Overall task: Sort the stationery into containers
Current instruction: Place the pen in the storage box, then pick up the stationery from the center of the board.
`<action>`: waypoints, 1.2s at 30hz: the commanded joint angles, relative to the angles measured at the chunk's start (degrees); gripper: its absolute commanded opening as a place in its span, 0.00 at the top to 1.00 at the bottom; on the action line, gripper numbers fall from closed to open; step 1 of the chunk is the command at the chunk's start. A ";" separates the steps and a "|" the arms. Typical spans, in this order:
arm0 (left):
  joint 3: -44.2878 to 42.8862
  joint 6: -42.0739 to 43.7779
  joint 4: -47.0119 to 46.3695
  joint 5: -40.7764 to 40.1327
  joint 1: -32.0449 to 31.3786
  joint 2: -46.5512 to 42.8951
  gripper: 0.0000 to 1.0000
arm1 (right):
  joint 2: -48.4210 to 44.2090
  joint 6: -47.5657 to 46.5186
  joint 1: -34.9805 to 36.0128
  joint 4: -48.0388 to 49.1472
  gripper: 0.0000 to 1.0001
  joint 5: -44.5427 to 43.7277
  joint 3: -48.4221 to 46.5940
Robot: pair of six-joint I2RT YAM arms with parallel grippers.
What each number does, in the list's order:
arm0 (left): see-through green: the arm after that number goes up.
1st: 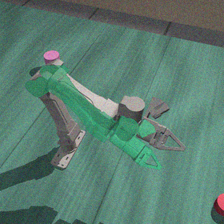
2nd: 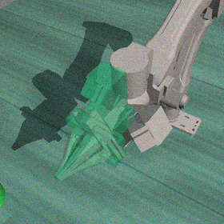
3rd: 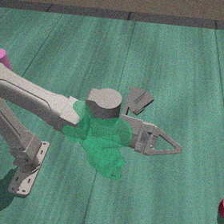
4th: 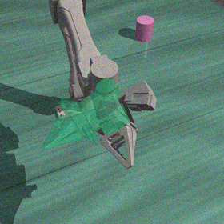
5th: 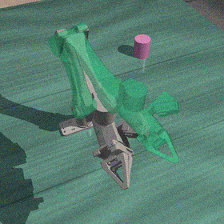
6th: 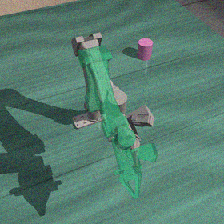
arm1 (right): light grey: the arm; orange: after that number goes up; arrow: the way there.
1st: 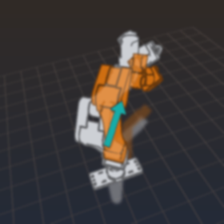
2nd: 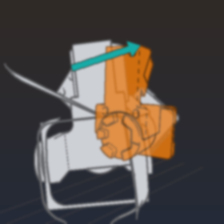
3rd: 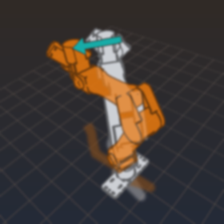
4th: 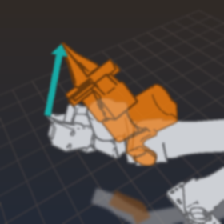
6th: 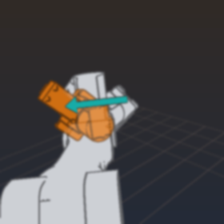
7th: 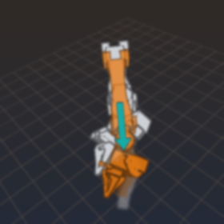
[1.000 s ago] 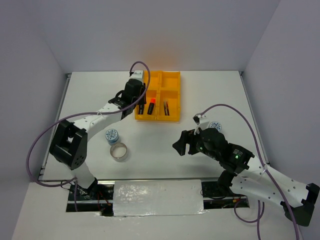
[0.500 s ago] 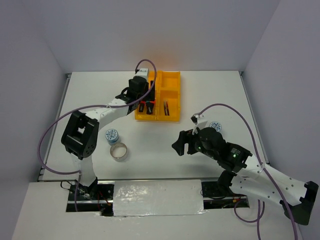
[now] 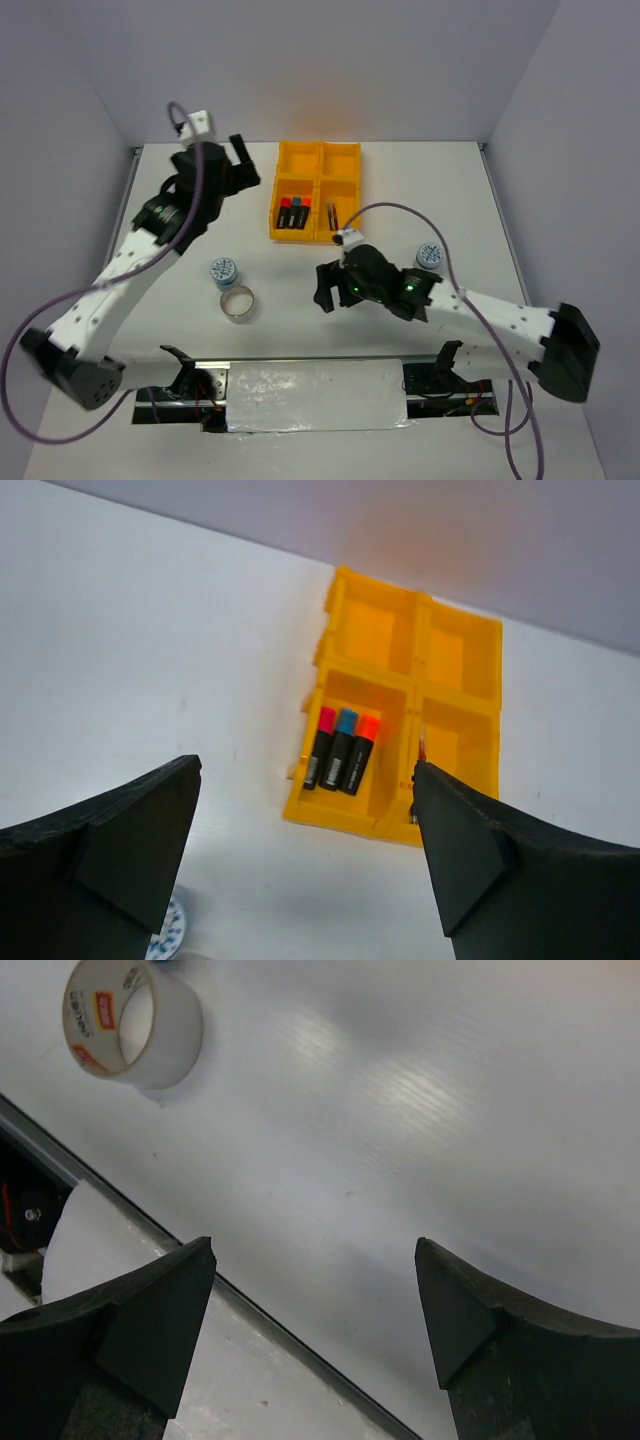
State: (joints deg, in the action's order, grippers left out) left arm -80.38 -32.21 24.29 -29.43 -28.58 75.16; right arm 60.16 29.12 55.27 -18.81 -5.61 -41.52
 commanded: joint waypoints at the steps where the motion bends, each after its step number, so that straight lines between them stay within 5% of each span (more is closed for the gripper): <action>1: 1.87 -7.07 18.84 -10.90 0.36 -9.74 0.01 | 12.12 0.41 4.31 6.85 0.13 0.69 -7.16; 7: 12.43 -6.12 25.36 -9.17 0.72 -26.97 0.01 | 31.92 2.51 10.56 4.75 0.13 -4.57 -25.94; 14: 24.90 1.71 18.16 -5.72 0.72 -43.67 0.01 | 48.46 5.76 11.27 -3.77 0.19 -11.17 -42.85; 28: 27.91 0.65 16.75 -5.29 1.42 -47.47 0.01 | 60.69 3.83 11.79 -2.37 0.45 -6.52 -50.06; 34: 27.91 0.92 16.75 -5.11 1.42 -47.56 0.01 | 58.33 4.18 12.15 -2.90 0.65 -7.40 -47.70; 35: 28.00 0.83 16.84 -5.20 1.42 -47.64 0.01 | 57.53 4.27 12.49 -3.16 0.85 -7.58 -46.56; 36: 28.00 0.83 16.84 -5.37 1.42 -47.82 0.01 | 56.83 4.45 12.76 -3.34 0.92 -8.27 -45.85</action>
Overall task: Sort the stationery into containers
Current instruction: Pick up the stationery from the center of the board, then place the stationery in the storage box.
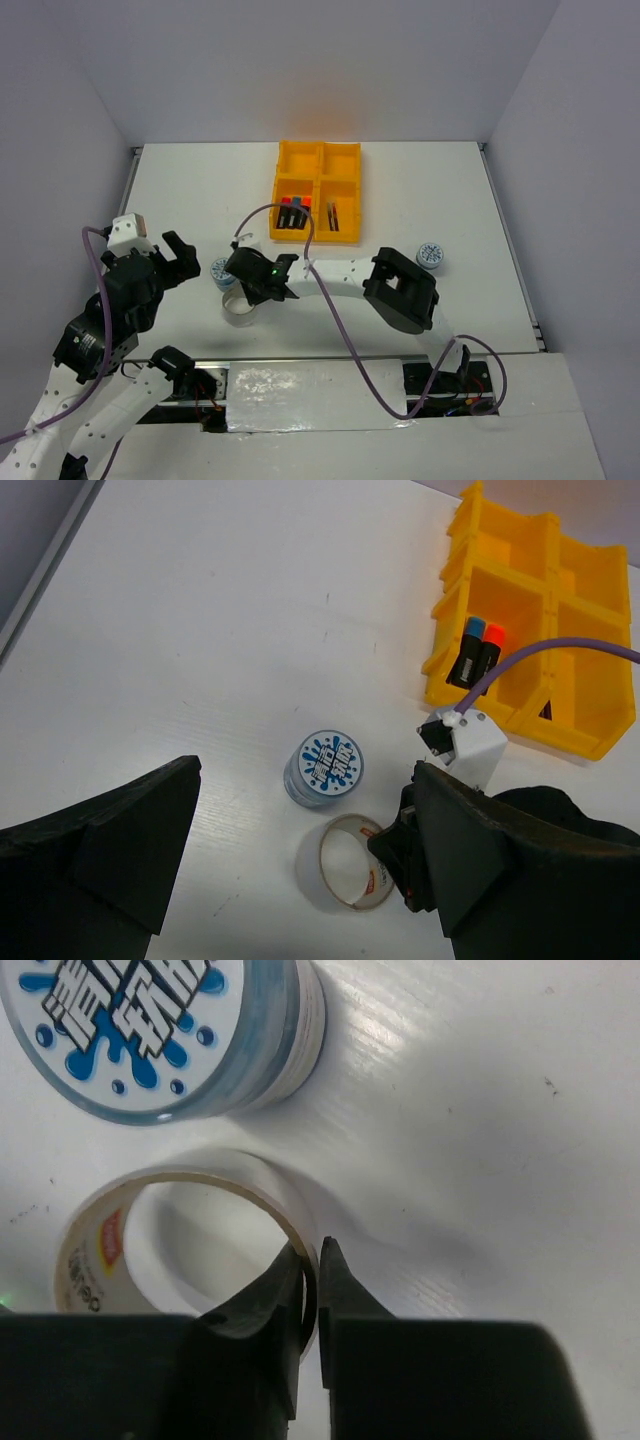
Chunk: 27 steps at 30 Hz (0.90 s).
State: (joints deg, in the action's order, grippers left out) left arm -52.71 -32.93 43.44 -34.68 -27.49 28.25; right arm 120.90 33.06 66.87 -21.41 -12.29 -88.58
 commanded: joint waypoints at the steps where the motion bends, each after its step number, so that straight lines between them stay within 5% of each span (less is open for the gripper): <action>1: 0.33 1.46 -2.22 -0.13 0.33 -1.00 0.01 | -5.75 0.69 1.33 -1.00 0.97 -2.03 1.91; 10: 0.41 1.20 -2.13 -0.30 0.33 -1.62 0.01 | -21.91 0.43 1.60 -3.89 1.00 -7.20 10.26; 14: 0.50 1.02 -2.13 -0.31 0.33 -1.62 0.01 | -25.71 -3.34 -3.57 -6.01 1.00 -8.71 8.52; 21: 0.85 1.55 -2.66 0.75 0.33 -1.80 0.01 | -20.55 -9.06 -19.30 -8.30 1.00 -12.14 -2.38; 27: 1.11 2.34 -3.27 2.68 0.33 -0.65 0.01 | -8.95 -12.84 -27.49 1.19 1.00 -18.90 -14.75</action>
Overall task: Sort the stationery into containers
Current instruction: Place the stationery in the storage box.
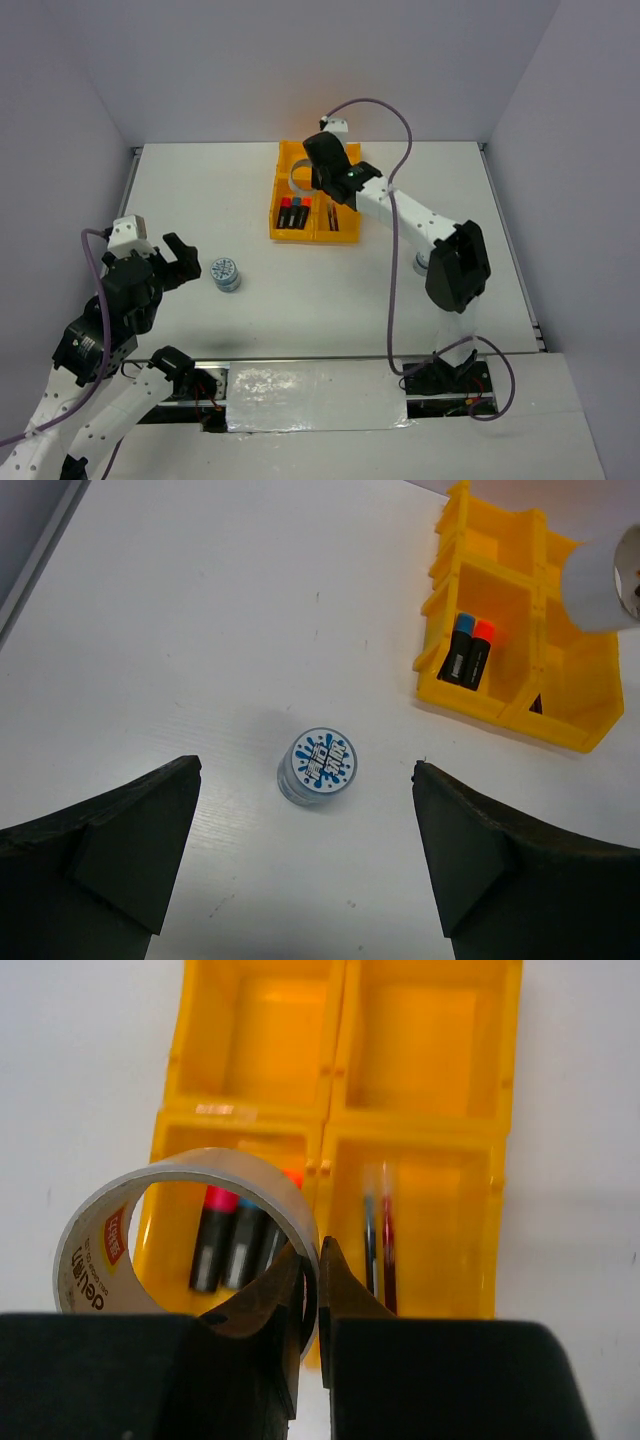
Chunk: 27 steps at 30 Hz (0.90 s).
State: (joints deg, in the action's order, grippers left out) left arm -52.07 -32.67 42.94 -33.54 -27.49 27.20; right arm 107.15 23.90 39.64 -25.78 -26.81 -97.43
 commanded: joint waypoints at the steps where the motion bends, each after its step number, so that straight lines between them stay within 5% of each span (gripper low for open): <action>1: 0.48 2.25 -2.77 1.81 0.33 0.66 0.01 | 6.73 -3.86 -1.39 5.13 1.00 -4.48 -8.89; 6: 0.57 2.87 -3.38 3.22 0.33 1.45 0.01 | 21.50 -7.71 -4.04 3.80 1.00 -2.20 -28.33; 11: 0.75 3.92 -4.00 4.97 0.33 1.19 0.01 | 27.04 -10.37 -5.18 11.18 1.00 -0.80 -31.85; 22: 1.01 5.33 -5.14 7.79 0.33 1.72 0.01 | 36.19 -10.71 -7.91 8.55 0.94 2.45 -38.63; 25: 1.01 5.59 -5.23 8.31 0.33 1.80 0.01 | 36.11 -11.24 -8.26 8.29 0.81 3.34 -38.01; 27: 1.01 5.68 -5.41 8.49 0.33 1.89 0.01 | 35.58 -11.86 -8.17 8.64 0.58 4.83 -36.61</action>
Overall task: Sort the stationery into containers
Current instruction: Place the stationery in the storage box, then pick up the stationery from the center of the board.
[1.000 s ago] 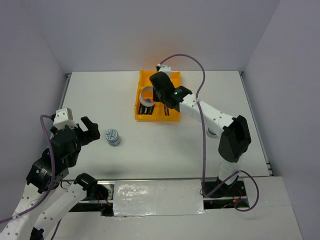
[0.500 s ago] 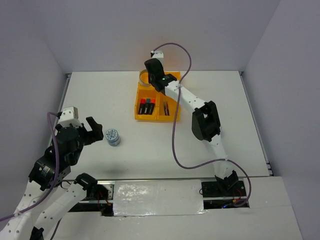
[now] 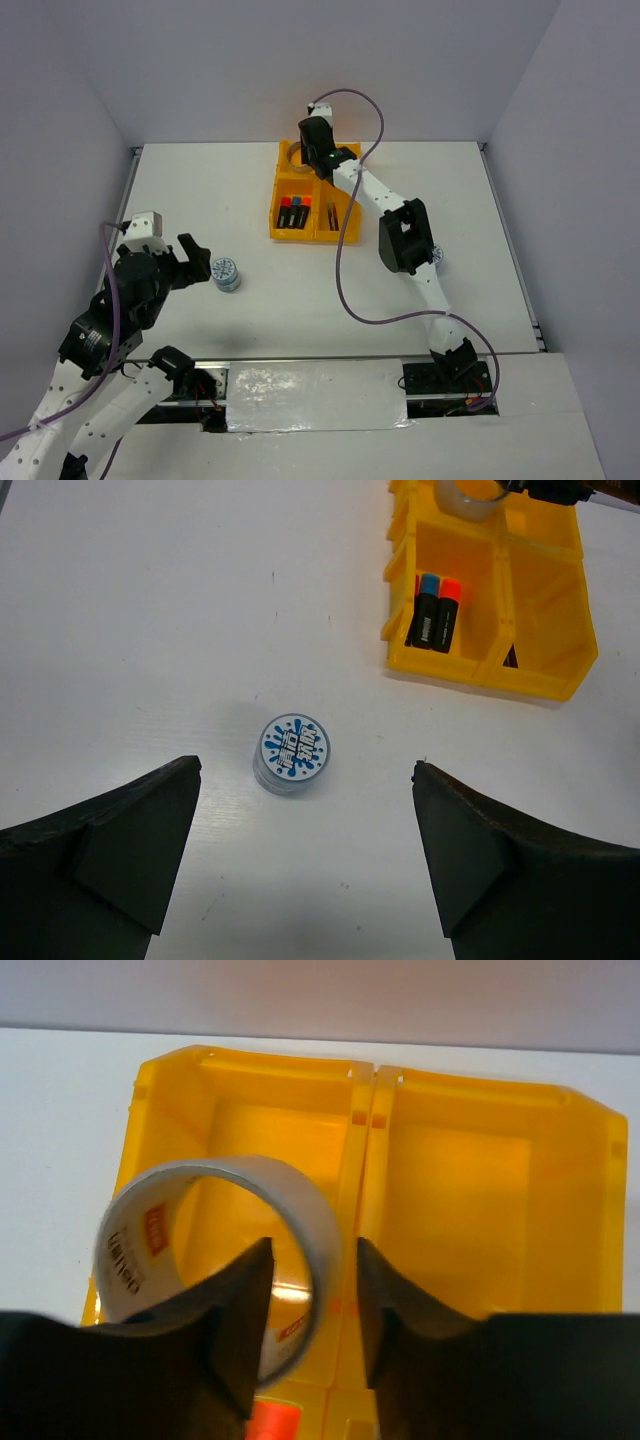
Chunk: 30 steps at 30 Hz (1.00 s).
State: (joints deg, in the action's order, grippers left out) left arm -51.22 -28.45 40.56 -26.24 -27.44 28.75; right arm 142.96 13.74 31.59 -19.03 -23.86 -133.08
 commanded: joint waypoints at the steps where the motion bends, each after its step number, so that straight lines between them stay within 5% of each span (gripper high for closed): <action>1: 0.24 1.55 -3.03 1.28 0.28 0.60 0.01 | -1.00 -1.78 -0.04 1.97 0.51 2.32 -0.52; 3: 0.07 1.64 -3.03 1.45 0.28 1.04 0.01 | -2.06 -2.22 0.05 2.41 0.40 3.98 0.45; 18: -1.51 -3.18 0.05 -1.88 2.91 8.77 0.01 | -21.21 -1.08 0.48 -2.59 0.30 10.32 7.03; 22: -1.34 -7.06 0.67 0.30 4.85 12.11 0.01 | -30.87 1.11 1.01 -1.55 0.25 14.87 21.24; 26: -2.21 -8.11 1.80 3.03 8.71 19.91 0.01 | -44.32 3.48 2.85 4.43 0.00 18.13 40.75; 30: -0.46 -9.07 -3.10 11.02 13.29 24.41 0.01 | -58.47 5.16 7.76 6.37 0.00 18.85 58.67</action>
State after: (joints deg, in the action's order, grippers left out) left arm -51.48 -35.20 41.34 -21.10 -15.86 51.83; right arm 92.09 16.93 35.81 -15.97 -7.70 -82.32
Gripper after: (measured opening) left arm 0.993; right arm 0.994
